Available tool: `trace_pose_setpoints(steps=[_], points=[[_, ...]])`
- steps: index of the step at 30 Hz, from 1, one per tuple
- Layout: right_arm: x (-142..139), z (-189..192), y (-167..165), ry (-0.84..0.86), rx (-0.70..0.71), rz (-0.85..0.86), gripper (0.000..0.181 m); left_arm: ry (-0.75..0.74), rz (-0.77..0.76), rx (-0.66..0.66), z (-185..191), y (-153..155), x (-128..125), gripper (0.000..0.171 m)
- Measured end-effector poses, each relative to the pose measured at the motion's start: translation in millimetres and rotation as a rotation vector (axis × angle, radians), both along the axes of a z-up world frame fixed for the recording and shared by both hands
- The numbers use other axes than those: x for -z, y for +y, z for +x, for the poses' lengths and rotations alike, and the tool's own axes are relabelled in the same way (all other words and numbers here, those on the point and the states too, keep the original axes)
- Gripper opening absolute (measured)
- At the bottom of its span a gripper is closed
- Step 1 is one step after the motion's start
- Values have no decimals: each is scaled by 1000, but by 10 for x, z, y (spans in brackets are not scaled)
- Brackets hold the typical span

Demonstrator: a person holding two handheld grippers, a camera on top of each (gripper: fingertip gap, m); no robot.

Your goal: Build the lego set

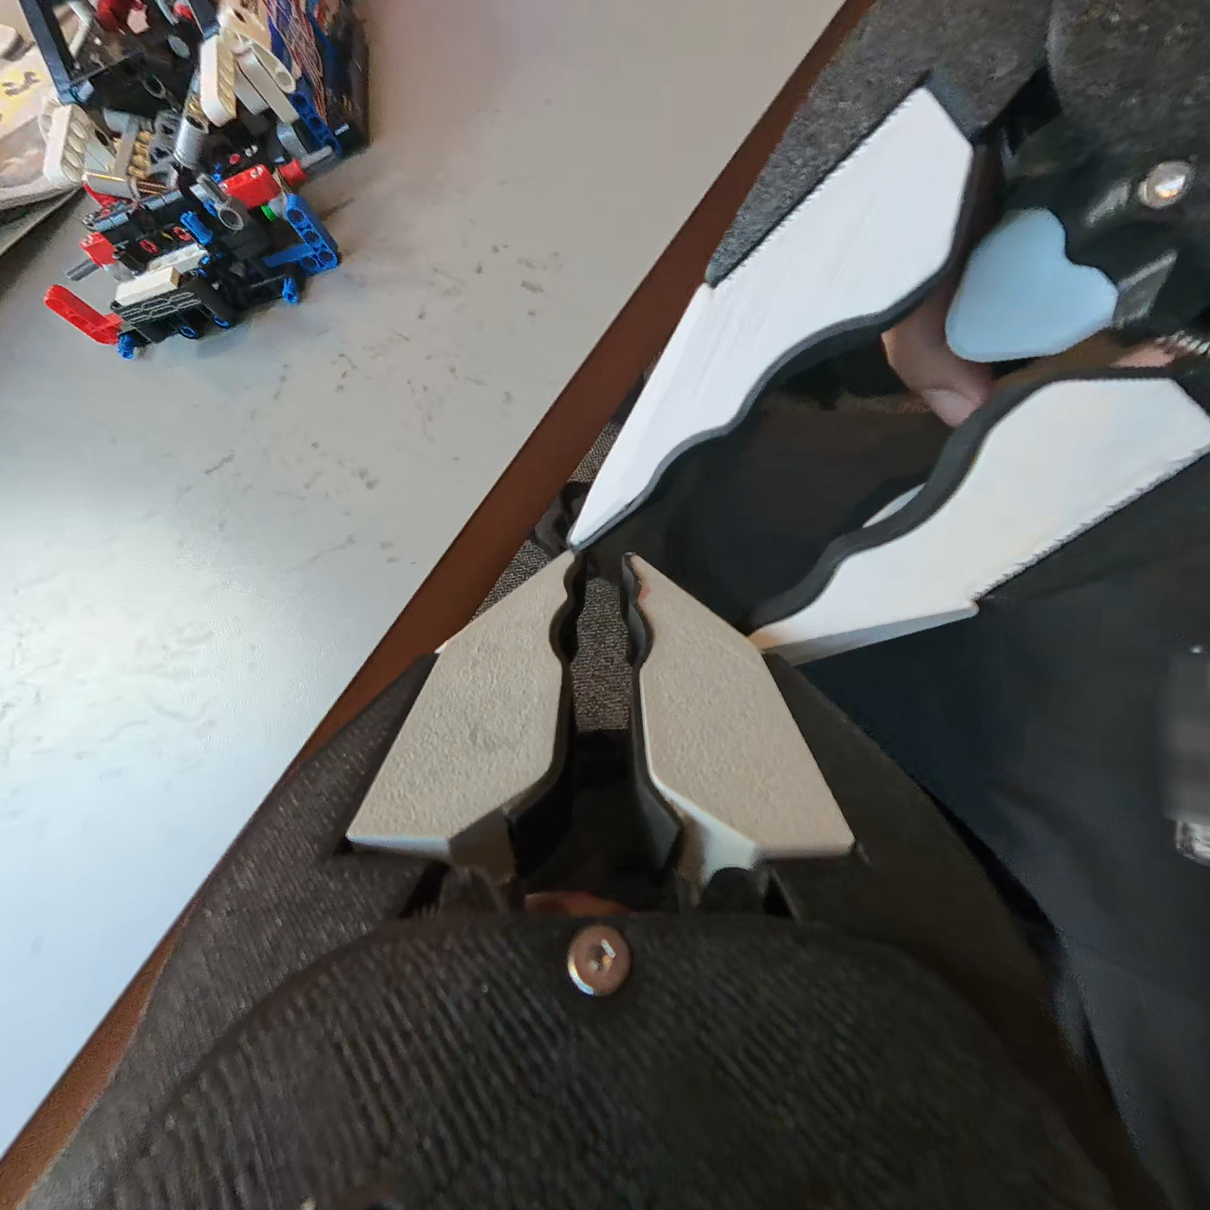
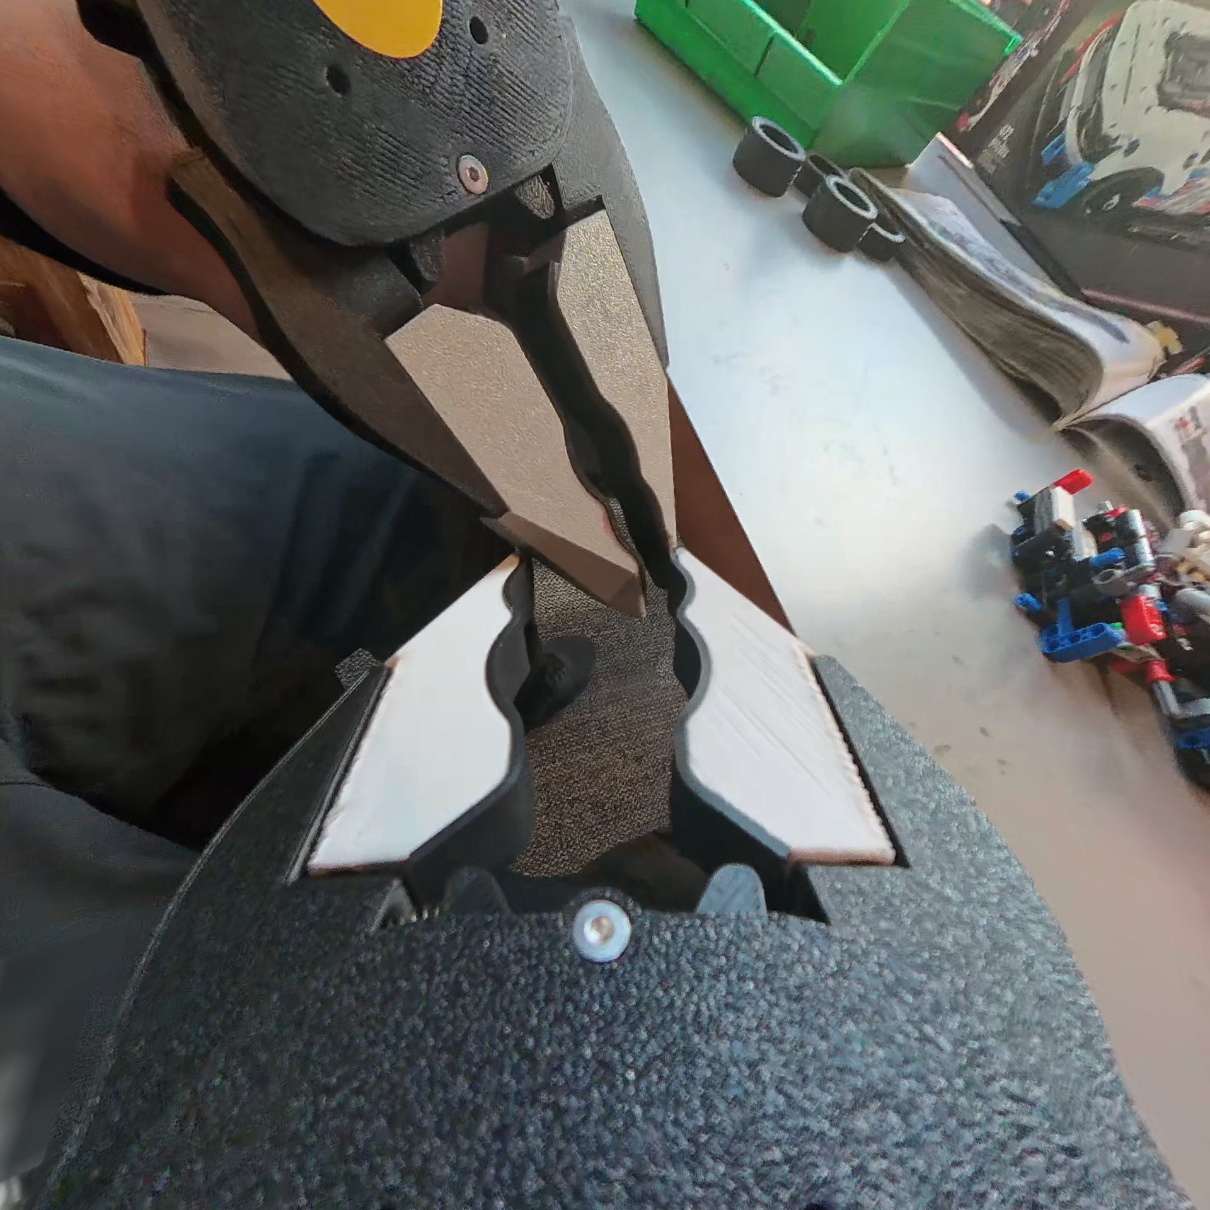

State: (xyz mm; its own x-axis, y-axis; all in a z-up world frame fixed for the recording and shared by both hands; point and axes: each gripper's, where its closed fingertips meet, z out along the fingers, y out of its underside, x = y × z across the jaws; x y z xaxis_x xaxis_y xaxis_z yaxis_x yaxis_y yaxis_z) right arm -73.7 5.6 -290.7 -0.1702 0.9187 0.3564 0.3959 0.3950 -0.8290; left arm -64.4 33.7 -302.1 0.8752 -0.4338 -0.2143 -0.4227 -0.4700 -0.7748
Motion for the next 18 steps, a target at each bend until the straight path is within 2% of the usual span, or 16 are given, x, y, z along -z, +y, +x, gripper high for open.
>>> trace_pose_setpoints(steps=[3,4,5,6,9,13,18], points=[[-94,69,-57,12,-30,-39,44,-45,-7,14,86,-45,-89,13],[-131,93,-76,16,-45,-60,43,-48,5,-8,65,-33,-138,25],[-176,112,-88,26,-55,-77,43,-47,27,-51,3,-4,-201,46],[-230,127,-96,43,-63,-90,44,-66,36,-53,-3,-1,-254,55],[-383,145,-106,82,-78,-137,52,-168,45,-37,26,-21,-373,64],[-499,130,-108,127,-77,-250,64,-302,55,-84,-41,-27,-418,81],[-682,159,-63,210,-115,-353,77,-259,103,-82,-108,-15,-408,84]])
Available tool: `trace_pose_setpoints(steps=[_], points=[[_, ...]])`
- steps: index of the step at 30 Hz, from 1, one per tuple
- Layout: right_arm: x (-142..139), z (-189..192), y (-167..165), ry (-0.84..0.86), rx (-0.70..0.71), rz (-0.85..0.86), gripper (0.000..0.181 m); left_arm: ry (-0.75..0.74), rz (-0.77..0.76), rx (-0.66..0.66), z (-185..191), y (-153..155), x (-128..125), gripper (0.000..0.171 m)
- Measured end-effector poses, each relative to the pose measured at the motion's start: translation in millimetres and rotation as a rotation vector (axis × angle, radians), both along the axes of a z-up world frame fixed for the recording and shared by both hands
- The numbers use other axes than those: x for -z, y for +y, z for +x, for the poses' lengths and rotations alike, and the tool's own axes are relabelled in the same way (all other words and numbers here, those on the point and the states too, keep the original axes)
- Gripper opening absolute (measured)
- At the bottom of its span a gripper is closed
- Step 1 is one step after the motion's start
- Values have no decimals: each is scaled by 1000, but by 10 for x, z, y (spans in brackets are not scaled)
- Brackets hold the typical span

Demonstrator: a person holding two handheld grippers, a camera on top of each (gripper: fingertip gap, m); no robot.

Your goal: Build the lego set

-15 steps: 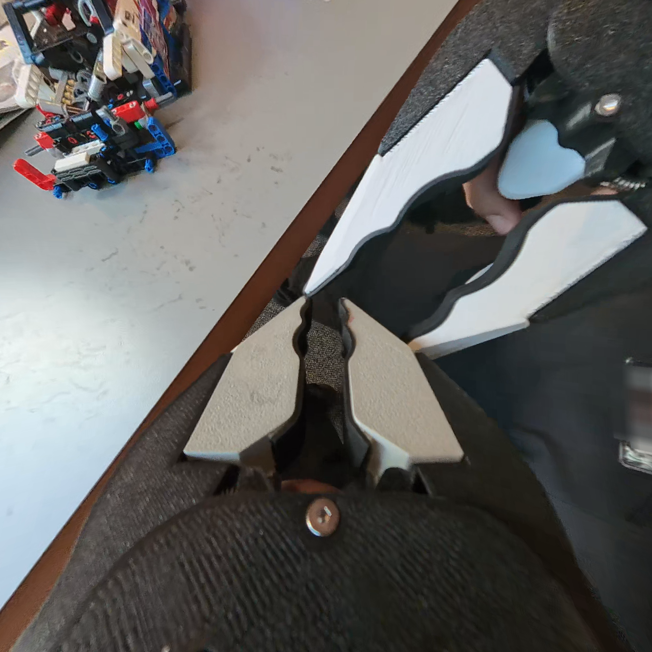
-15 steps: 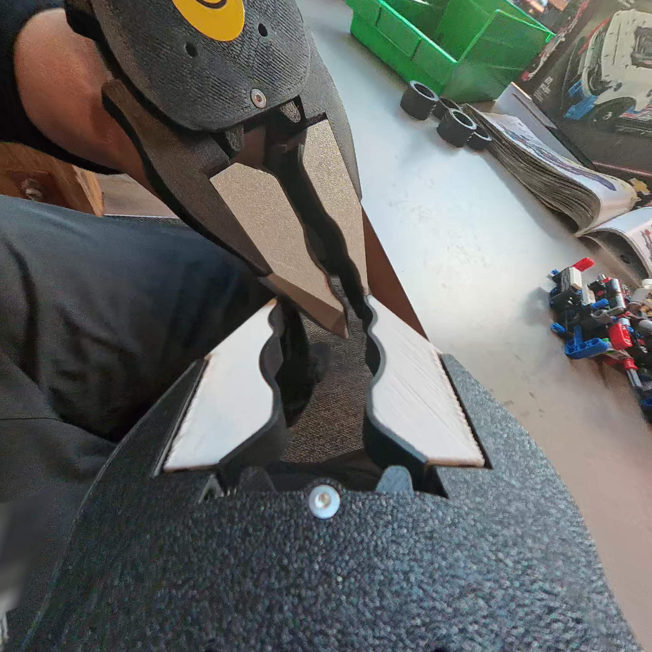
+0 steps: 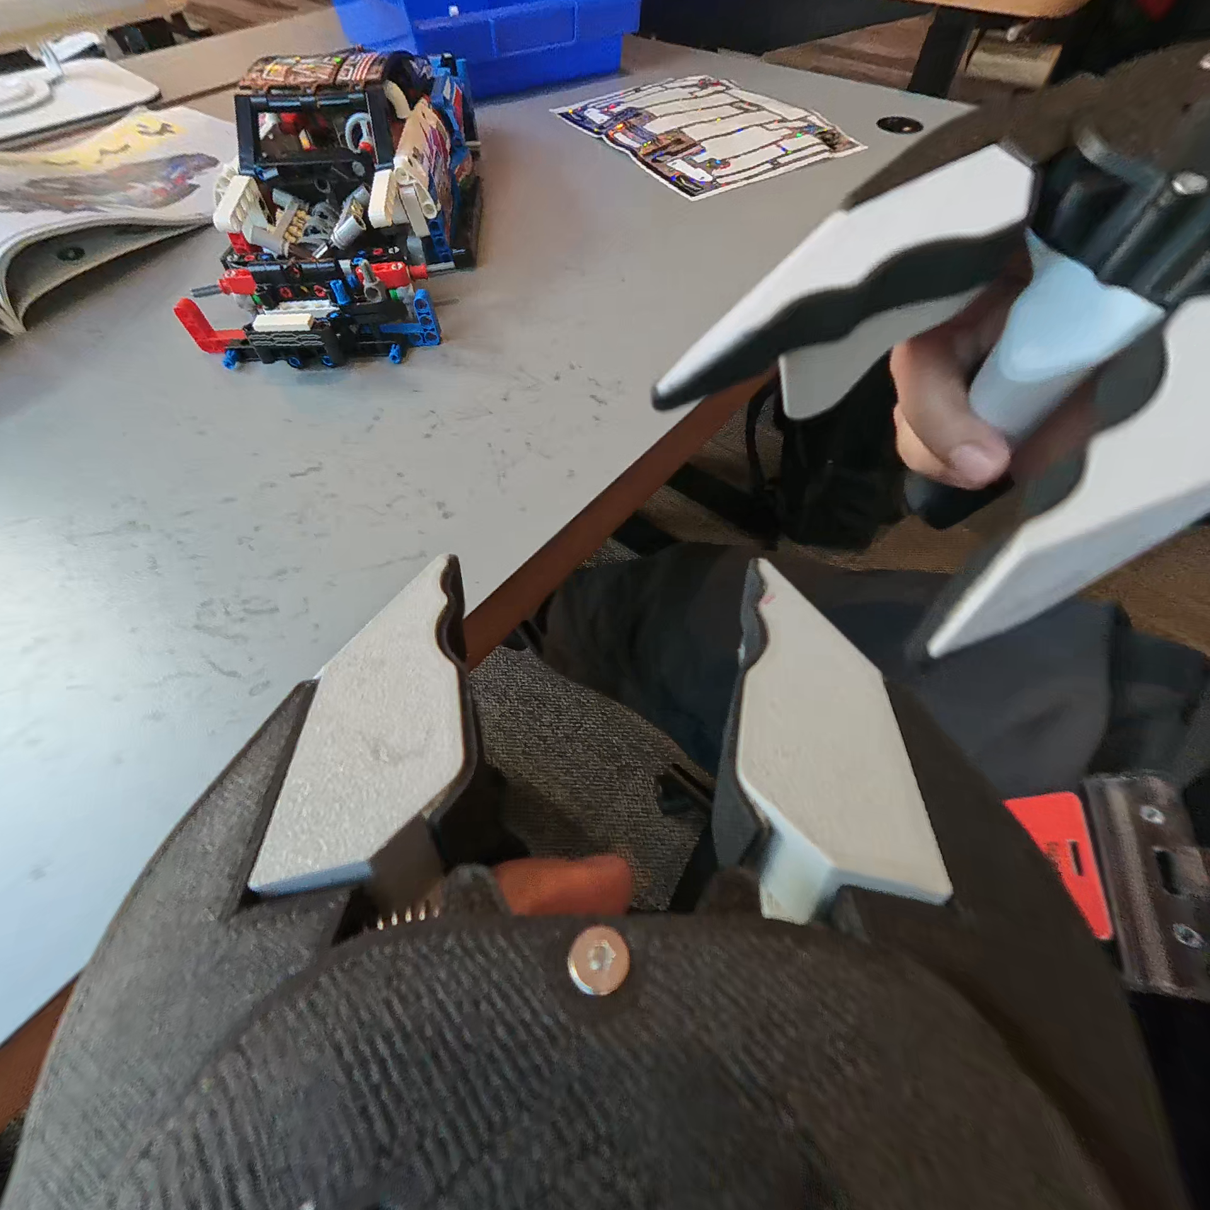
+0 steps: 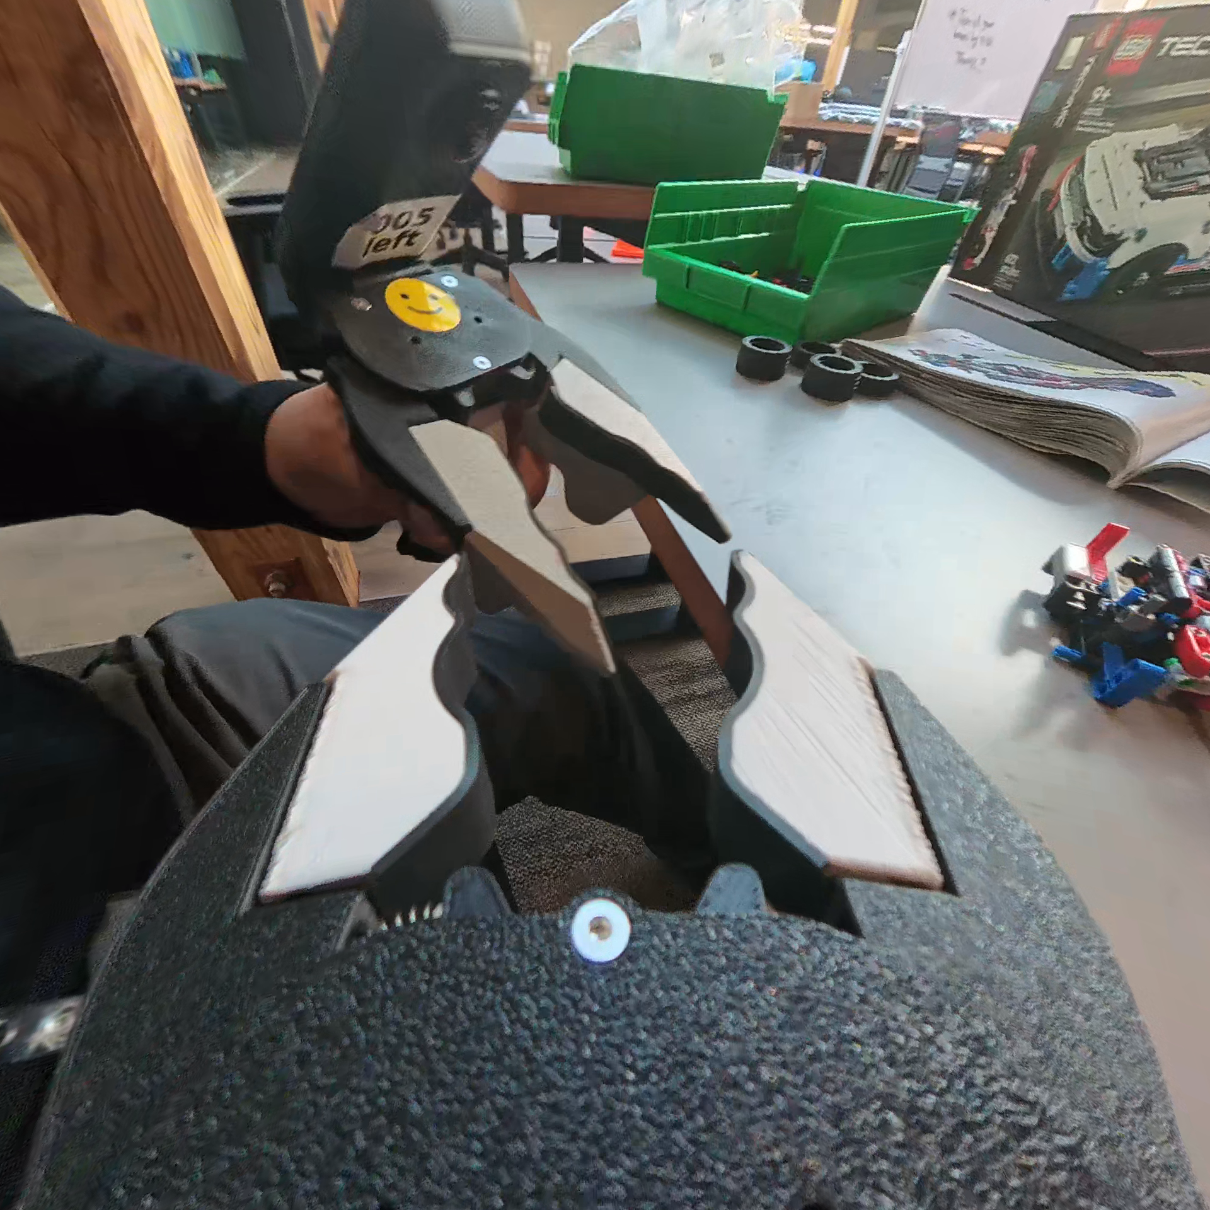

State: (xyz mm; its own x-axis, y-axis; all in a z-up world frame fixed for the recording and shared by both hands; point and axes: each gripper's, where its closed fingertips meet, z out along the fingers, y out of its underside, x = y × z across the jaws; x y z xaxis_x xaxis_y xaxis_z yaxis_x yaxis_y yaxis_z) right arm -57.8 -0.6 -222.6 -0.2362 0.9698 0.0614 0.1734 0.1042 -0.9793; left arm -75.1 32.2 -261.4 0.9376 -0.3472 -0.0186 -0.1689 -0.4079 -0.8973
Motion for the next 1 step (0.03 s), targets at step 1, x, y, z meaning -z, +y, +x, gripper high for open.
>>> trace_pose_setpoints(steps=[1], points=[[-23,10,52,12,8,-10,78,11,9,7,10,0,-7,82]])
